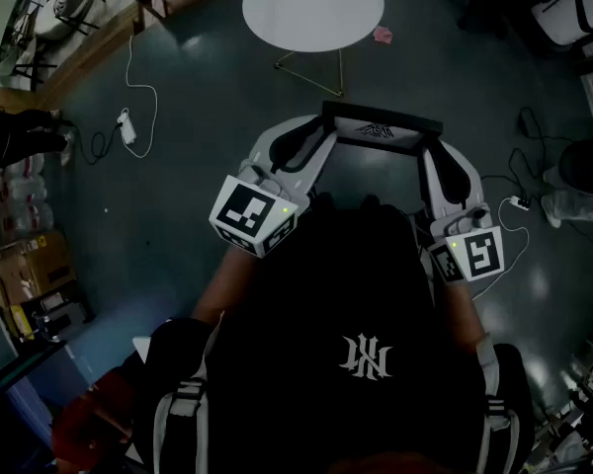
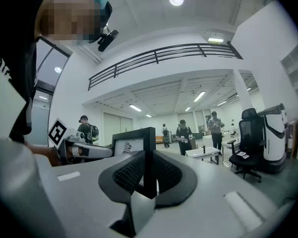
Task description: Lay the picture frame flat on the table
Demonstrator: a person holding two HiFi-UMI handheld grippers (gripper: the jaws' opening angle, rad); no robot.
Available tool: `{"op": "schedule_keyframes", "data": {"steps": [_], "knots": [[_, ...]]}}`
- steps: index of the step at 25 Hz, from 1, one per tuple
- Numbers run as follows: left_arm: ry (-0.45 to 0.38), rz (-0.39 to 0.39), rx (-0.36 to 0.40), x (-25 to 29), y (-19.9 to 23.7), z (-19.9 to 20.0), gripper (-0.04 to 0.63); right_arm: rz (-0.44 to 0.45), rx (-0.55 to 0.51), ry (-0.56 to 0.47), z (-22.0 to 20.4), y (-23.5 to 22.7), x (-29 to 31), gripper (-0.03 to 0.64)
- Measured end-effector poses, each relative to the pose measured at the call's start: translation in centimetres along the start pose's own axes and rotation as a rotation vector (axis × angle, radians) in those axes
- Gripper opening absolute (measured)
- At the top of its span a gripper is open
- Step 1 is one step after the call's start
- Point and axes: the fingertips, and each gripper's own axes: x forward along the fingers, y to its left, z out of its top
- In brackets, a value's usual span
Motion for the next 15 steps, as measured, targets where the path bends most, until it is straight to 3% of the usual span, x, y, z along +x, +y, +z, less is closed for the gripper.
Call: {"op": "schedule_keyframes", "data": {"steps": [7,15], "knots": [[0.001,-0.019,-0.020,0.3,0.7,-0.2,0.080,0.000,-0.027,0.014,0.2,0.3,0.4,0.049],[0.032,-0.073,-0.032,2.6,1.2,-0.4,0.080,-0.058,-0.042,0.036,-0.1,-1.5,1.1,0.051]]}}
